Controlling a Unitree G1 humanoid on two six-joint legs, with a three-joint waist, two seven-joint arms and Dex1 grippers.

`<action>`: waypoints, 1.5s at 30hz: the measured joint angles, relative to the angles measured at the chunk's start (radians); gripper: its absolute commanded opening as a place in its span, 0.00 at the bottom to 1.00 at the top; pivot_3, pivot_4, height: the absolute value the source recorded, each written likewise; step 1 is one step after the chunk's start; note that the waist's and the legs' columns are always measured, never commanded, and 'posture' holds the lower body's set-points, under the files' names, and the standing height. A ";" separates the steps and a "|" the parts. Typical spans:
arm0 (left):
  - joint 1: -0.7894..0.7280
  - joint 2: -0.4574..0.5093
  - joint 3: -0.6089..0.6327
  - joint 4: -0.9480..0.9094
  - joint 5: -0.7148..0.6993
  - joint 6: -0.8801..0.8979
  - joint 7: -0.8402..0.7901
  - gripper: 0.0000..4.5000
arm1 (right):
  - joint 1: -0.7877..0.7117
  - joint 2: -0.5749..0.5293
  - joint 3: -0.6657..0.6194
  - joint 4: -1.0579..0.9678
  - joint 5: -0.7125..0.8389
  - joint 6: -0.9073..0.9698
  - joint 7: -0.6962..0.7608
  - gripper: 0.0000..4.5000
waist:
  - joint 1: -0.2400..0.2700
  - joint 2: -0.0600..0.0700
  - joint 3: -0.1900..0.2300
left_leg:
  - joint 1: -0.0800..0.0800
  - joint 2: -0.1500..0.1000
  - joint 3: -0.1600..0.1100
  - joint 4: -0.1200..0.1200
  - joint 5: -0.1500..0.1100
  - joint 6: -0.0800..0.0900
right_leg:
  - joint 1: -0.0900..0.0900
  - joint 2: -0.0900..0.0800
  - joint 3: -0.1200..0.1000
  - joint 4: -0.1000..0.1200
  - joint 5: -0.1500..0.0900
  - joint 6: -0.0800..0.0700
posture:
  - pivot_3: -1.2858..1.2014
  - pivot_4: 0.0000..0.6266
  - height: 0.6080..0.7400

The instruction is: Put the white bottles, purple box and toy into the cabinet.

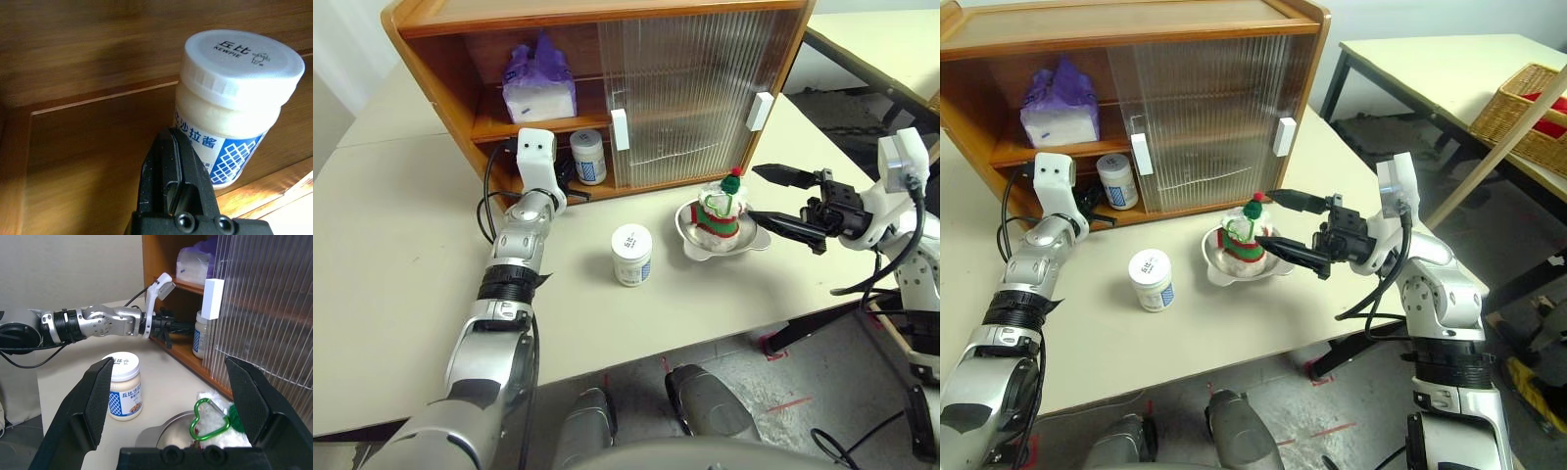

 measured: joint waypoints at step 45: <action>0.638 0.335 0.002 -0.610 -0.358 0.030 -0.839 0.99 | -0.017 0.007 0.007 0.059 -0.004 -0.031 0.061 1.00 | 0.010 0.007 -0.005 | -0.009 0.015 -0.014 0.000 -0.010 -0.018 | -0.016 -0.001 -0.003 0.002 0.005 -0.027 | 0.39 0.15 1.00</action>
